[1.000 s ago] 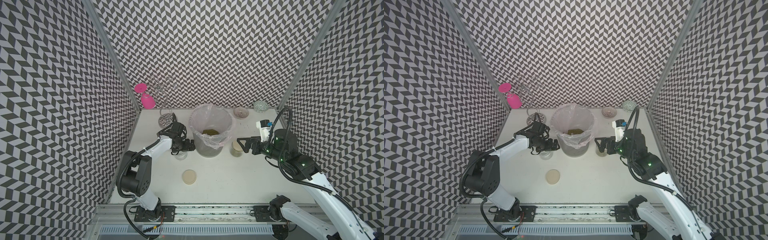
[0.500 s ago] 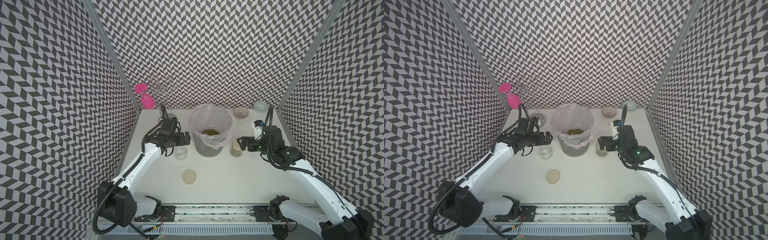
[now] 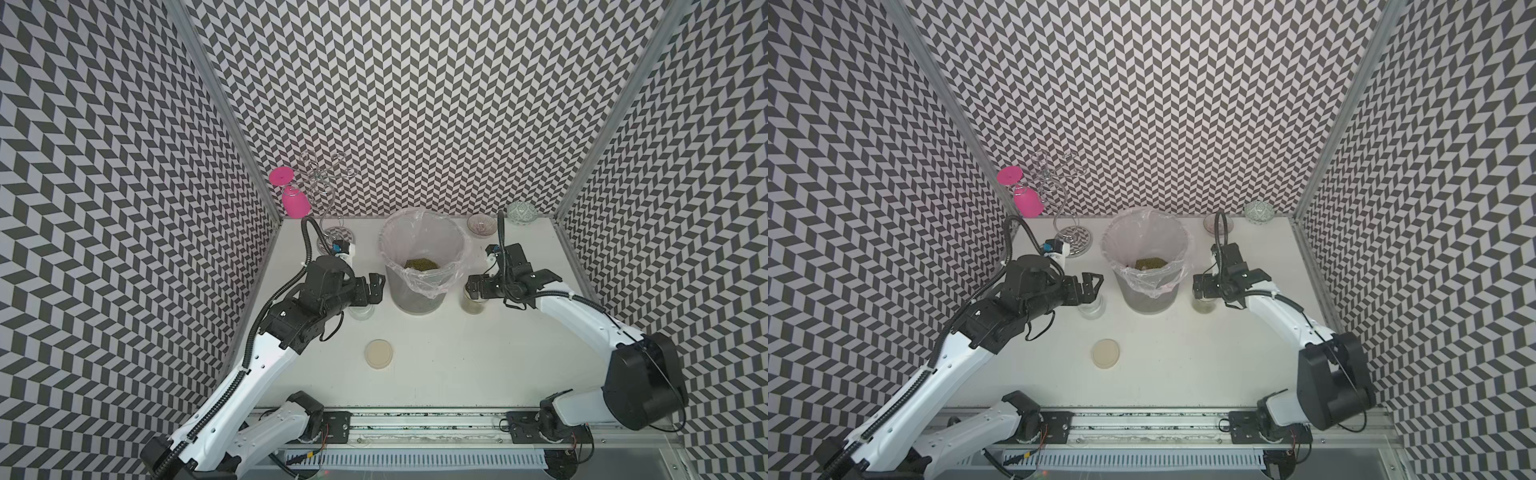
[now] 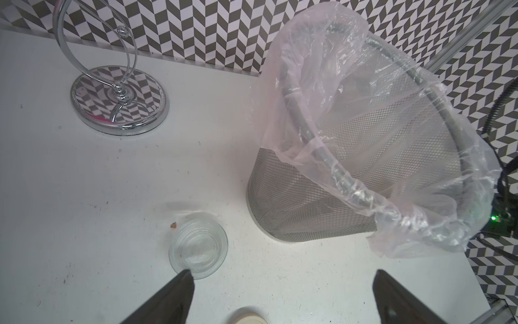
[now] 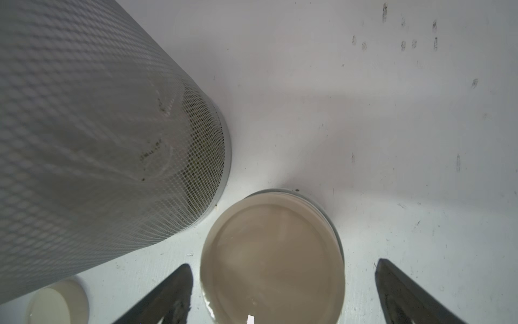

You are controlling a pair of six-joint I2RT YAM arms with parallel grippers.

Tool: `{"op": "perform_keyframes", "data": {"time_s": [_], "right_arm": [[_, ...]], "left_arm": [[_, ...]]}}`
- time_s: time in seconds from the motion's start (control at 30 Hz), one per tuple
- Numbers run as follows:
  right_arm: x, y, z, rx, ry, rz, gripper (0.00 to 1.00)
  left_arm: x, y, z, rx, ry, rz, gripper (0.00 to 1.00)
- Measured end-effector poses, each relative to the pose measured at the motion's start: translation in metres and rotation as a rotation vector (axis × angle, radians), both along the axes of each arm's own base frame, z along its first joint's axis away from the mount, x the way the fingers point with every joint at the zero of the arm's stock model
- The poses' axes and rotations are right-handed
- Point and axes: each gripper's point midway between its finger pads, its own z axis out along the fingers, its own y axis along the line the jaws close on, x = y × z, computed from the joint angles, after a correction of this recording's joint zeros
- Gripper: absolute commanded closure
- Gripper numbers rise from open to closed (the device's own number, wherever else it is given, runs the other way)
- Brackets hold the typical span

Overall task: Empty moldy mung beans from jars
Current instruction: Pick up the jar from the center of the board.

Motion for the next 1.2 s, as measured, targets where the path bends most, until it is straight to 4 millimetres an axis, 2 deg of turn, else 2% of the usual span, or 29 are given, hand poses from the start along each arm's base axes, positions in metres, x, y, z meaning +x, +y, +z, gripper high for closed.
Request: {"op": "perform_keyframes", "data": {"time_s": [0.3,0.57,0.67,0.83,0.97,1.2], "right_arm": [[0.011,0.004,-0.015,-0.019,0.03,0.012,0.0],[0.024,0.013,-0.013,-0.016,0.011,0.041,0.2],[0.028,0.016,-0.011,-0.014,-0.004,0.045,0.2],[0.027,0.016,-0.013,-0.028,0.002,0.042,0.08],[0.025,0.014,-0.017,-0.038,0.015,0.04,0.07],[0.025,0.015,-0.02,-0.053,0.017,0.042,0.24]], "left_arm": [[-0.002,-0.009,-0.014,-0.007,0.03,-0.037,0.0],[-0.001,-0.012,-0.013,-0.021,0.022,-0.052,0.0],[-0.002,-0.012,-0.017,-0.017,0.031,-0.053,0.0],[-0.003,-0.013,-0.021,-0.012,0.038,-0.06,0.0],[-0.002,-0.014,-0.02,-0.014,0.032,-0.066,0.0],[-0.002,-0.015,-0.021,-0.016,0.031,-0.073,0.0]]}}
